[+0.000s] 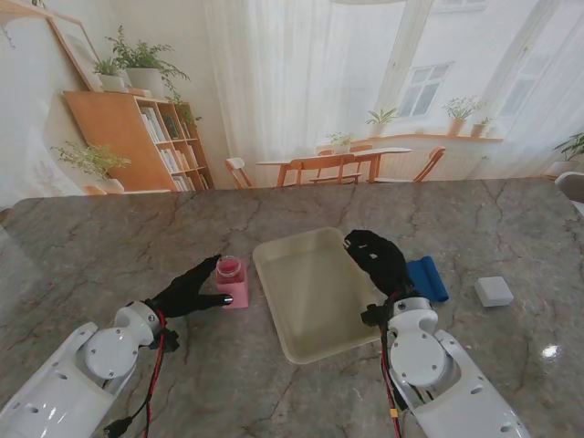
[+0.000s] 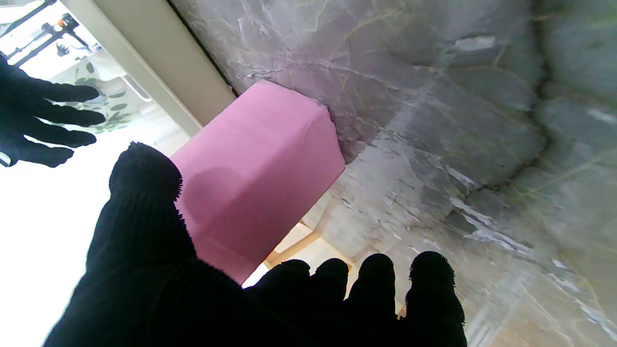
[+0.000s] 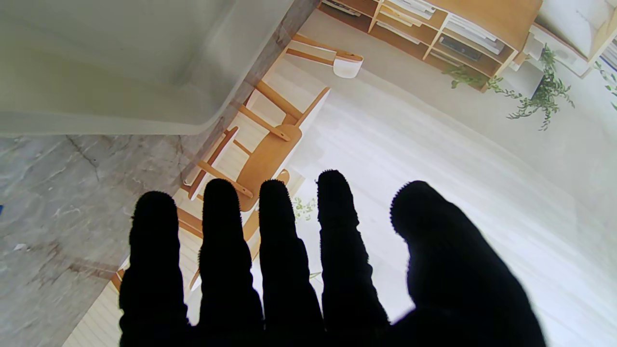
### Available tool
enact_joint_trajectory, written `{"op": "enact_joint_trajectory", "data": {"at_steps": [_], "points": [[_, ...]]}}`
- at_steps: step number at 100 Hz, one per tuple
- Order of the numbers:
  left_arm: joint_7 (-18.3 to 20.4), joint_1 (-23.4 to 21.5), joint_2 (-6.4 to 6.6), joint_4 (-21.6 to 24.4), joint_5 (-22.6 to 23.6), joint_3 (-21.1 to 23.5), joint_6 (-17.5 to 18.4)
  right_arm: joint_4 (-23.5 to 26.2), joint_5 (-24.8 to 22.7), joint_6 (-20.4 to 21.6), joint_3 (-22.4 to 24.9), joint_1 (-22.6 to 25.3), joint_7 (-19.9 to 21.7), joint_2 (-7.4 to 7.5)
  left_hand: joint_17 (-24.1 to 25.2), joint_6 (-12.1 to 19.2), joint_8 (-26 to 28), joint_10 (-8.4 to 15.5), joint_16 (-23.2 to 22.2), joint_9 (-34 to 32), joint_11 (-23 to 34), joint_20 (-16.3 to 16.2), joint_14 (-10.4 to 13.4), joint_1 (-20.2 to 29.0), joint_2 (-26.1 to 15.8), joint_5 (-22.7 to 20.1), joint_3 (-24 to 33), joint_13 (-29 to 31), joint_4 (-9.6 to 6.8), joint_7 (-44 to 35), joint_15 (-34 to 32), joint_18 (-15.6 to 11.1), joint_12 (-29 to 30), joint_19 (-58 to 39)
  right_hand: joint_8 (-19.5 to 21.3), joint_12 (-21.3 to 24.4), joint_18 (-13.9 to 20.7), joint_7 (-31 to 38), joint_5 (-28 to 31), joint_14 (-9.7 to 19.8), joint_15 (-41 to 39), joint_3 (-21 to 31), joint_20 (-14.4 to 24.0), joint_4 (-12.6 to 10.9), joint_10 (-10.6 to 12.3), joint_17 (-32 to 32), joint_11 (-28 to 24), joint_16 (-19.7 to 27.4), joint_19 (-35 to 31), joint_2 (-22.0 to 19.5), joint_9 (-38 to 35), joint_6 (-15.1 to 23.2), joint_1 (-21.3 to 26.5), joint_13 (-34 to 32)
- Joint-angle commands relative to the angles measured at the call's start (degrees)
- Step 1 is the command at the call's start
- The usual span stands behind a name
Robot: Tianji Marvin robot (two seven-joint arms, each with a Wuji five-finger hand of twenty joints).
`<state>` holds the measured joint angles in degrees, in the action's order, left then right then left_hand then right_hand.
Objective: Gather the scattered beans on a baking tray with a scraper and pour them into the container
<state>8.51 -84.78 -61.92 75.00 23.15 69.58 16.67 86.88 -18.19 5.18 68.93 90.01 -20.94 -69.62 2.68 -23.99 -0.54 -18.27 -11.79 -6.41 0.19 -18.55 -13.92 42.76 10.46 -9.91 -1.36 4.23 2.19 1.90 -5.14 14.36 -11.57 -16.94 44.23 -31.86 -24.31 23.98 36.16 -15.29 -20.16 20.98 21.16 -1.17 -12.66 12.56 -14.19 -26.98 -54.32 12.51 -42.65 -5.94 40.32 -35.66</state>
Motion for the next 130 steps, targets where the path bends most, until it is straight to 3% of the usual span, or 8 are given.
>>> {"op": "enact_joint_trajectory", "data": {"at_steps": [1,15,35,54,74,90,109,130], "points": [[-0.14,0.67,-0.37,-0.9,-0.58,-0.52,0.4,-0.17,0.28,-0.22,-0.12,0.12,0.84,-0.18,-0.02,1.88,-0.53,2.21,-0.52,0.8,0.62,0.94,1.59,0.56,2.53,1.99,-0.13,0.32,-1.39,1.23,-0.83,-2.02,-1.84,-2.13,0.15,-1.08,-0.39,0.93,0.28,1.83,-0.82,-1.29,0.99,1.36,1.36,-0.06,-1.25,-0.84,-1.49,-1.62,-0.28,1.5,0.31,-1.01],[-2.05,1.58,-0.92,-2.78,-1.38,-1.6,1.43,-0.15,0.26,-0.33,-0.14,0.15,0.89,-0.17,-0.78,4.29,2.63,3.87,-1.03,-2.62,2.03,1.25,2.56,1.22,3.58,1.93,-0.11,3.57,-1.36,-0.78,-1.59,-2.12,-3.83,-6.23,-0.1,-1.11,-0.42,1.25,0.17,1.92,-0.99,-1.2,0.99,1.41,1.39,-0.01,-1.31,-0.89,-1.59,-1.59,-0.29,1.62,0.54,-1.06],[-2.5,2.26,-1.24,-4.06,-2.68,-2.75,1.97,-0.11,0.37,-0.58,-0.18,0.18,0.93,-0.19,-0.77,5.64,13.19,4.67,-1.56,-4.73,2.35,2.73,2.96,2.03,4.3,2.1,0.01,5.41,-1.48,-2.29,-2.02,-2.22,-4.66,-10.3,-0.49,-1.14,-0.39,1.94,0.14,1.87,-1.25,-1.07,0.97,1.53,1.35,0.01,-1.44,-0.96,-1.71,-1.5,-0.35,1.63,1.05,-1.2],[-2.35,2.83,-1.42,-4.93,-3.85,-3.72,2.17,-0.08,0.26,-0.71,-0.13,0.26,0.76,-0.21,-1.38,7.54,29.96,5.82,-2.01,-7.31,2.85,3.11,3.58,3.95,5.5,3.32,0.12,7.49,-1.68,-7.14,-2.28,-2.38,-5.32,-12.13,-0.94,-1.17,-0.39,2.53,0.05,1.93,-1.39,-1.08,0.95,1.58,1.4,0.02,-1.55,-0.97,-1.84,-1.52,-0.42,1.63,1.17,-1.16],[-2.3,3.44,-1.64,-5.62,-5.04,-4.75,2.28,0.02,0.19,-0.89,-0.01,0.38,0.51,-0.26,-2.97,11.66,35.56,7.5,-2.52,-10.68,3.62,2.14,4.52,6.86,6.24,-3.47,0.48,10.53,-2.06,-10.95,-2.94,-3.24,-6.03,-14.23,-1.37,-1.2,-0.47,3.14,-0.03,1.9,-1.54,-1.01,0.92,1.61,1.29,0.02,-1.68,-0.97,-1.97,-1.52,-0.51,1.59,1.4,-1.15],[-2.63,3.73,-1.82,-5.85,-5.34,-5.38,2.07,0.03,0.14,-0.93,0.08,0.44,0.39,-0.27,-4.15,13.7,44.38,8.3,-5.08,-13.91,4.78,0.03,4.37,9.72,6.14,-5.95,0.51,13.66,-2.21,-14.38,-4.53,-3.82,-7.81,-18.02,-1.76,-1.2,-0.45,3.51,-0.16,1.91,-1.63,-0.99,0.9,1.62,1.37,-0.01,-1.74,-0.97,-2.09,-1.53,-0.49,1.64,1.48,-1.12],[-3.96,3.86,-2.53,-6.42,-7.09,-6.03,0.99,0.03,0.14,-0.93,0.09,0.45,0.39,-0.27,-7.5,16.09,60.22,10.75,-7.62,-20.66,7.94,-3.45,6.01,13.73,6.33,-8.69,0.47,18.81,-2.42,-23.2,-6.24,-5.68,-13.14,-23.43,-2.02,-1.21,-0.41,3.97,-0.17,1.82,-1.71,-0.93,0.86,1.61,1.26,-0.05,-1.82,-0.96,-2.16,-1.5,-0.51,1.51,1.59,-1.09],[-6.24,3.87,-3.25,-6.79,-7.69,-6.28,0.56,0.03,0.13,-0.93,0.08,0.44,0.37,-0.27,-15.11,18.85,70.16,16.34,-12.59,-31.11,13.93,-10.1,9.05,19.55,6.0,-11.58,0.29,29.75,-1.95,-43.18,-10.13,-7.69,-19.89,-30.9,-2.33,-1.19,-0.4,4.24,-0.29,1.87,-1.77,-0.88,0.82,1.59,1.23,-0.07,-1.83,-0.94,-2.24,-1.49,-0.47,1.6,1.62,-1.05]]}}
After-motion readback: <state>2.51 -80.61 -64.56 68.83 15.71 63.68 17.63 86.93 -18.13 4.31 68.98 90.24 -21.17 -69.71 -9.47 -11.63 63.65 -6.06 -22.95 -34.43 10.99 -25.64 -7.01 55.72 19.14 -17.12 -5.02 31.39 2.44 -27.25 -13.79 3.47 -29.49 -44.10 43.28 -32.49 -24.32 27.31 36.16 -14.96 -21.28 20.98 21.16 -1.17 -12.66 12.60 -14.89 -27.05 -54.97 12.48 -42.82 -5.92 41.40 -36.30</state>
